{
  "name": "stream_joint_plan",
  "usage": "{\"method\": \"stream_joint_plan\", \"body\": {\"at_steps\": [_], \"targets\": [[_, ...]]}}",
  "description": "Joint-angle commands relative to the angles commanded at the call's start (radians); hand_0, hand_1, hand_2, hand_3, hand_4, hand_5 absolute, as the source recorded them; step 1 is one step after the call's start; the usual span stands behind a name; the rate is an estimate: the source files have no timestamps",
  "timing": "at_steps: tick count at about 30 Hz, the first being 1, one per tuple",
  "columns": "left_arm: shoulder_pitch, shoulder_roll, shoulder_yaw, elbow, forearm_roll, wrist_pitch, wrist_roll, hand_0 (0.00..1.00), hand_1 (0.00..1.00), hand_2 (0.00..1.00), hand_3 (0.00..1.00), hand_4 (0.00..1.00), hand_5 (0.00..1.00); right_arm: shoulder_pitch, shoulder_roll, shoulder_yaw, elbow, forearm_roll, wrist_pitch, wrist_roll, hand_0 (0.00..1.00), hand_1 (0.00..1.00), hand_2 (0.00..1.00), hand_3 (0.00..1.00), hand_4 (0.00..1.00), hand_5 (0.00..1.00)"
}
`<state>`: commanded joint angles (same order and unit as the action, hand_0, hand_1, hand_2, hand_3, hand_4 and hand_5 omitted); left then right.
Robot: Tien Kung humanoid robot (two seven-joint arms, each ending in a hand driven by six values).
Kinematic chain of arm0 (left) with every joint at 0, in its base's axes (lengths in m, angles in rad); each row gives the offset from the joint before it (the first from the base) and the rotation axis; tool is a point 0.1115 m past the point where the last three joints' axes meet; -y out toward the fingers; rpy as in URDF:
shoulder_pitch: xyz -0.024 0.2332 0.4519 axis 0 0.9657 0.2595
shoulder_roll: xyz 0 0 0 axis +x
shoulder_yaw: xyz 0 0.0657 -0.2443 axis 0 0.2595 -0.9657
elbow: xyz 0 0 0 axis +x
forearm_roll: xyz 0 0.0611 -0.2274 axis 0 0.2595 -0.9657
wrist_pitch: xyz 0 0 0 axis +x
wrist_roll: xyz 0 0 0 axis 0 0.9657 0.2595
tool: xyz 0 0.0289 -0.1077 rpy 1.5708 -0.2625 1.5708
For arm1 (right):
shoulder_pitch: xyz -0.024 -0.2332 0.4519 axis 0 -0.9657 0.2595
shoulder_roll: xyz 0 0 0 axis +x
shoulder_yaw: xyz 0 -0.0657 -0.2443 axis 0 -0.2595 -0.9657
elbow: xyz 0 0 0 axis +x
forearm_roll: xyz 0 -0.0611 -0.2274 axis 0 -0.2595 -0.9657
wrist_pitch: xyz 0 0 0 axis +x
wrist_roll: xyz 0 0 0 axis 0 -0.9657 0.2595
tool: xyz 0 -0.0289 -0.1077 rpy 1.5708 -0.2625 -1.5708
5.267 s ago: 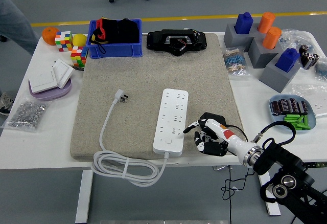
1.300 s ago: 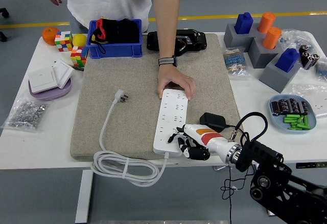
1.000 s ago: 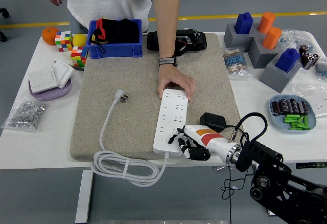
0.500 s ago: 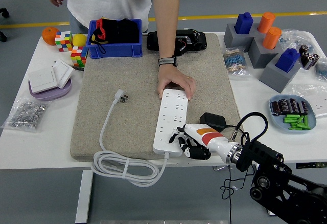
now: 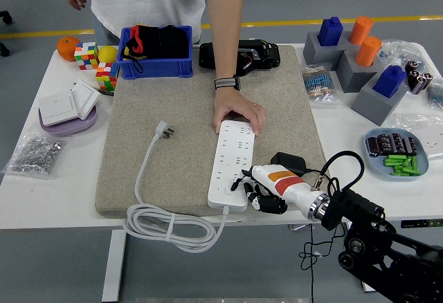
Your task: Press the white button,pick up the black plug,place it near the board,insert it into the board
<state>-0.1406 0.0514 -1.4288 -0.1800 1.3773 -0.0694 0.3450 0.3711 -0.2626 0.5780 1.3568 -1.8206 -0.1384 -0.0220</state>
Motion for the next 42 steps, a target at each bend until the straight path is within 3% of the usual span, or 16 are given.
{"method": "stream_joint_plan", "body": {"at_steps": [11,33,42], "targets": [[-0.001,0.0,0.0,0.0,0.001,0.0,0.0,0.774,0.71,0.668,0.736,0.661,0.538,0.01,-0.001,-0.022,-0.008,0.017,0.004,0.017,0.002,0.002,0.134,0.578,0.173,0.002],[-0.004,0.003,0.0,0.0,0.0,-0.002,0.001,0.774,0.71,0.668,0.735,0.662,0.54,0.035,-0.006,-0.062,-0.033,0.014,-0.033,0.021,0.002,0.002,0.135,0.569,0.166,0.002],[-0.003,0.002,-0.011,0.0,0.003,0.0,0.001,0.773,0.711,0.668,0.736,0.66,0.541,0.0,-0.014,0.043,0.064,0.003,-0.039,0.028,0.002,0.002,0.135,0.569,0.164,0.002]]}}
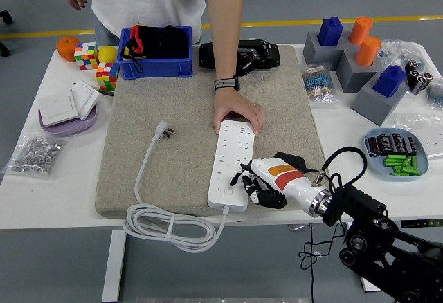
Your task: Press the white button,pick up the black plug,place it near the board,insert it into the board
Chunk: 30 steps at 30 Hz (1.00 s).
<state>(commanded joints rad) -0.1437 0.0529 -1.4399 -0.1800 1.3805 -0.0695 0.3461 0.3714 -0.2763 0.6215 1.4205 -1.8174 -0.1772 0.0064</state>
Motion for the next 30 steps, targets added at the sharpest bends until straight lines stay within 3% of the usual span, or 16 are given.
{"method": "stream_joint_plan", "body": {"at_steps": [7,11,12,17,18,21,23,24,29,30], "targets": [[0.0,-0.002,-0.002,0.0,-0.002,0.0,-0.001,0.773,0.71,0.668,0.736,0.66,0.541,-0.036,-0.016,0.107,0.084,-0.037,-0.034,0.032,0.002,0.002,0.147,0.574,0.159,0.002],[-0.001,-0.001,-0.004,0.0,-0.001,0.0,-0.001,0.773,0.71,0.668,0.736,0.66,0.541,-0.056,-0.027,0.164,0.091,-0.055,-0.056,0.057,0.002,0.002,0.147,0.574,0.159,0.002],[-0.001,-0.001,-0.005,0.0,0.0,0.0,-0.001,0.773,0.711,0.668,0.735,0.663,0.544,-0.061,-0.03,0.186,0.09,-0.058,-0.054,0.058,0.155,0.154,0.211,0.602,0.363,0.002],[0.001,-0.001,-0.007,0.0,0.001,0.0,-0.001,0.773,0.711,0.668,0.735,0.663,0.544,-0.086,-0.043,0.278,0.076,-0.103,-0.038,0.027,0.155,0.154,0.211,0.602,0.363,0.002],[0.001,-0.001,-0.007,0.0,0.001,0.001,-0.001,0.774,0.71,0.668,0.736,0.663,0.543,-0.087,-0.046,0.287,0.073,-0.115,-0.04,0.016,0.891,0.742,0.685,0.694,0.875,0.342],[0.0,-0.001,-0.007,0.0,0.001,0.0,0.0,0.774,0.71,0.668,0.736,0.663,0.543,-0.077,-0.074,0.305,0.057,-0.197,-0.038,-0.064,0.891,0.742,0.685,0.694,0.875,0.342],[-0.002,0.0,-0.007,0.0,0.0,0.001,0.0,0.774,0.71,0.668,0.736,0.663,0.543,-0.05,-0.121,0.272,0.041,-0.266,-0.055,-0.138,0.891,0.742,0.685,0.694,0.875,0.342],[-0.002,0.0,-0.007,0.0,-0.001,0.001,-0.001,0.773,0.71,0.668,0.736,0.663,0.544,-0.044,-0.133,0.264,0.037,-0.284,-0.058,-0.156,0.998,0.992,0.931,0.883,0.998,0.571],[-0.005,0.004,-0.01,0.0,0.0,0.001,-0.001,0.773,0.71,0.668,0.736,0.663,0.544,0.031,-0.232,0.156,-0.007,-0.366,-0.101,-0.324,0.998,0.992,0.931,0.883,0.998,0.571],[-0.005,0.004,-0.009,0.0,0.0,0.001,-0.001,0.774,0.709,0.668,0.736,0.664,0.545,0.039,-0.24,0.144,-0.011,-0.373,-0.095,-0.363,0.998,0.998,0.998,0.991,0.998,0.813]]}}
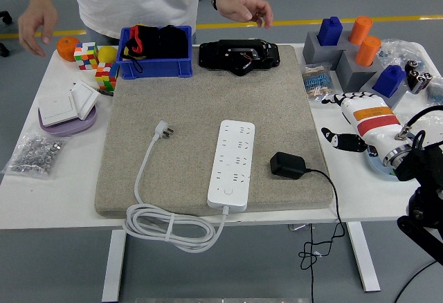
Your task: Press the white button,pick up the black plug,place it near the board,insert it into the board
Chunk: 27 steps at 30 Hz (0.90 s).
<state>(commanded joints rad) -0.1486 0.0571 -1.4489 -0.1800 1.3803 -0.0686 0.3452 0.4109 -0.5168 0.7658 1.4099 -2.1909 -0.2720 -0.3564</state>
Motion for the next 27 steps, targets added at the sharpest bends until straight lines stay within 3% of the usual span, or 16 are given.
{"method": "stream_joint_plan", "body": {"at_steps": [5,6,8,11,14,16,19,23,24,27], "targets": [[0.001,0.0,0.001,0.0,-0.001,0.0,0.001,0.774,0.709,0.668,0.736,0.664,0.545,0.053,-0.033,-0.084,-0.013,-0.022,0.049,-0.189,0.998,0.998,0.998,0.991,0.998,0.813],[0.001,0.0,0.002,0.0,-0.001,0.0,0.001,0.774,0.709,0.668,0.736,0.664,0.548,0.063,-0.037,-0.103,-0.015,-0.025,0.064,-0.23,0.998,0.998,0.998,0.998,0.998,0.74],[0.001,0.001,0.001,0.0,0.0,0.0,0.001,0.774,0.709,0.668,0.736,0.664,0.548,0.072,-0.041,-0.123,-0.015,-0.027,0.091,-0.289,0.998,0.998,0.998,0.998,0.998,0.74],[0.001,0.001,0.005,0.0,-0.004,0.0,0.0,0.774,0.709,0.668,0.736,0.664,0.548,0.062,-0.037,-0.12,-0.017,-0.013,0.101,-0.282,0.998,0.998,0.998,0.998,0.998,0.74],[0.001,0.001,0.004,0.0,-0.004,0.0,-0.001,0.774,0.709,0.668,0.736,0.665,0.549,0.016,-0.013,-0.069,-0.028,0.06,0.033,-0.193,0.998,0.998,0.998,0.998,0.998,0.741],[0.003,0.0,0.003,0.0,-0.001,0.0,-0.001,0.774,0.709,0.668,0.736,0.665,0.549,-0.034,0.023,-0.006,-0.029,0.131,-0.036,-0.115,0.998,0.998,0.998,0.998,0.998,0.741],[0.007,-0.001,-0.001,0.0,0.004,0.0,0.001,0.774,0.709,0.668,0.736,0.665,0.549,-0.09,0.068,0.079,-0.021,0.224,-0.096,0.015,0.998,0.988,0.957,0.968,0.998,0.757],[0.009,-0.002,-0.003,0.0,0.008,0.0,0.001,0.774,0.709,0.668,0.736,0.665,0.549,-0.151,0.129,0.157,0.006,0.308,-0.069,0.184,0.998,0.988,0.957,0.968,0.998,0.757],[0.009,-0.002,-0.001,0.0,0.006,0.0,0.0,0.774,0.71,0.668,0.736,0.664,0.549,-0.162,0.138,0.165,0.011,0.33,-0.067,0.223,0.96,0.894,0.852,0.913,0.998,0.748],[0.008,-0.003,0.004,0.0,0.001,0.0,-0.003,0.774,0.71,0.668,0.736,0.664,0.549,-0.185,0.157,0.175,0.021,0.381,-0.039,0.34,0.96,0.894,0.852,0.913,0.998,0.748]]}}
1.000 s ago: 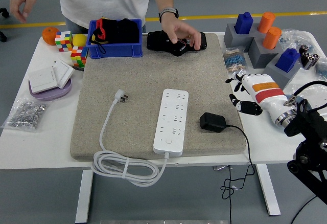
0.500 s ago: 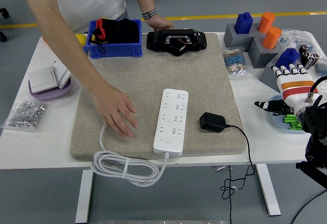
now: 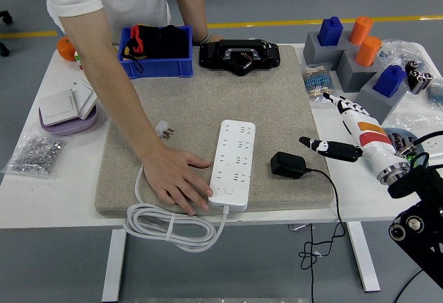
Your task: Press the white button,pick up the black plug,place it near the board,insert it into the board
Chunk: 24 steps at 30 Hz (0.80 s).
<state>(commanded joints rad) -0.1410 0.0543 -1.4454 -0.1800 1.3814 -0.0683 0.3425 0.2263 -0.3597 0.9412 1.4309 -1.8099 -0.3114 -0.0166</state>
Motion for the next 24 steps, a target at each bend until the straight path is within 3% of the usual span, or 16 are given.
{"method": "stream_joint_plan", "body": {"at_steps": [2,3,8,9,14,15,20,21,24], "targets": [[-0.001,-0.001,0.002,0.0,-0.001,-0.001,0.0,0.774,0.71,0.668,0.736,0.664,0.549,-0.009,0.009,-0.002,0.002,-0.005,0.021,0.031,0.96,0.894,0.852,0.913,0.998,0.748],[-0.001,-0.001,0.004,0.0,-0.003,-0.001,-0.001,0.773,0.71,0.668,0.736,0.665,0.556,-0.013,0.012,-0.008,0.001,-0.008,0.032,0.032,0.909,0.833,0.795,0.861,0.998,0.506],[0.0,-0.002,0.003,0.0,-0.001,-0.002,-0.001,0.773,0.71,0.668,0.736,0.665,0.556,-0.024,0.028,-0.021,-0.008,-0.039,0.065,0.027,0.909,0.833,0.795,0.861,0.998,0.506],[0.001,-0.002,0.003,0.0,-0.001,-0.002,-0.001,0.774,0.709,0.668,0.735,0.664,0.553,-0.024,0.03,-0.023,-0.009,-0.041,0.065,0.027,0.885,0.8,0.761,0.834,0.998,0.37],[0.001,0.0,-0.001,0.0,0.004,-0.001,0.001,0.774,0.709,0.668,0.735,0.664,0.553,-0.022,0.038,-0.036,-0.027,-0.066,0.064,0.019,0.885,0.8,0.761,0.834,0.998,0.37],[0.0,0.0,-0.001,0.0,0.004,-0.001,0.001,0.774,0.71,0.668,0.736,0.664,0.554,-0.021,0.039,-0.038,-0.032,-0.07,0.063,0.019,0.853,0.76,0.742,0.813,0.998,0.23],[0.0,0.0,0.002,0.0,0.004,-0.002,0.001,0.774,0.71,0.668,0.736,0.664,0.554,-0.014,0.041,-0.045,-0.059,-0.089,0.066,0.015,0.853,0.76,0.742,0.813,0.998,0.23],[0.0,0.0,0.003,0.0,0.003,-0.002,0.001,0.774,0.709,0.668,0.736,0.663,0.555,-0.012,0.042,-0.048,-0.069,-0.09,0.066,0.015,0.83,0.743,0.725,0.788,0.96,0.168],[-0.001,-0.001,0.006,0.0,0.001,-0.002,0.0,0.774,0.709,0.668,0.736,0.663,0.555,-0.006,0.044,-0.056,-0.095,-0.083,0.058,0.028,0.83,0.743,0.725,0.788,0.96,0.168]]}}
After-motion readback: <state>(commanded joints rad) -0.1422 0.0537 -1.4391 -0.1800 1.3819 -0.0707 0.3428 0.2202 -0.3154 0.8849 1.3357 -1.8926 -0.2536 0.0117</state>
